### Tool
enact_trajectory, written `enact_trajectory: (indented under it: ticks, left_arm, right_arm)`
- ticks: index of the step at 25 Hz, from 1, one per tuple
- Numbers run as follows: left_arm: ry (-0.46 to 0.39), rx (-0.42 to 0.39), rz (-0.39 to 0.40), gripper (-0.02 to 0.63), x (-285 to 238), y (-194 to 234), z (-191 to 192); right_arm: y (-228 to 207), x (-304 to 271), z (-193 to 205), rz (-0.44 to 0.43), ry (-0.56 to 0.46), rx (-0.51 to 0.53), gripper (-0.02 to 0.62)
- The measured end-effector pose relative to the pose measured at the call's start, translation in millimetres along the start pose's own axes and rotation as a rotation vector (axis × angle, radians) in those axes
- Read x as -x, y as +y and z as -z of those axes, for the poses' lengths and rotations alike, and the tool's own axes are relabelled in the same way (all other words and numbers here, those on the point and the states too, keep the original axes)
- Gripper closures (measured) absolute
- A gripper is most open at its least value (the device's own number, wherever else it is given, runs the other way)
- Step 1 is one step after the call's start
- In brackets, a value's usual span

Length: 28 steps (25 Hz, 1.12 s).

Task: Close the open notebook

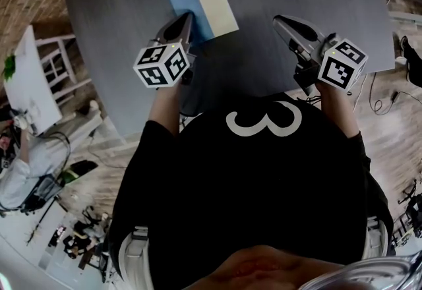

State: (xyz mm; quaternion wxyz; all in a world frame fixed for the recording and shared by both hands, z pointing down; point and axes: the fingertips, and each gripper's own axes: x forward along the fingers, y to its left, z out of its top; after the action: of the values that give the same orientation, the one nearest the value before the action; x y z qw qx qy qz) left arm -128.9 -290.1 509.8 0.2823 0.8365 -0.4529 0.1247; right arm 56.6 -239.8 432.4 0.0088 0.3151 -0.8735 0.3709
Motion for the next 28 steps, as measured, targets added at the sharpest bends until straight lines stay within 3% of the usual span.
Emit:
enact_trajectory:
  ticks: [13, 28]
  left_arm:
    - [0.115, -0.045, -0.036, 0.589, -32.6, -7.1, 35.5]
    - [0.261, -0.197, -0.158, 0.592, -46.2, -10.5, 57.0]
  right_arm:
    - [-15.5, 0.8, 3.1, -0.006, 0.032, -0.018, 0.594]
    - [-20.2, 0.6, 9.4, -0.044, 0.042, -0.038, 0.594]
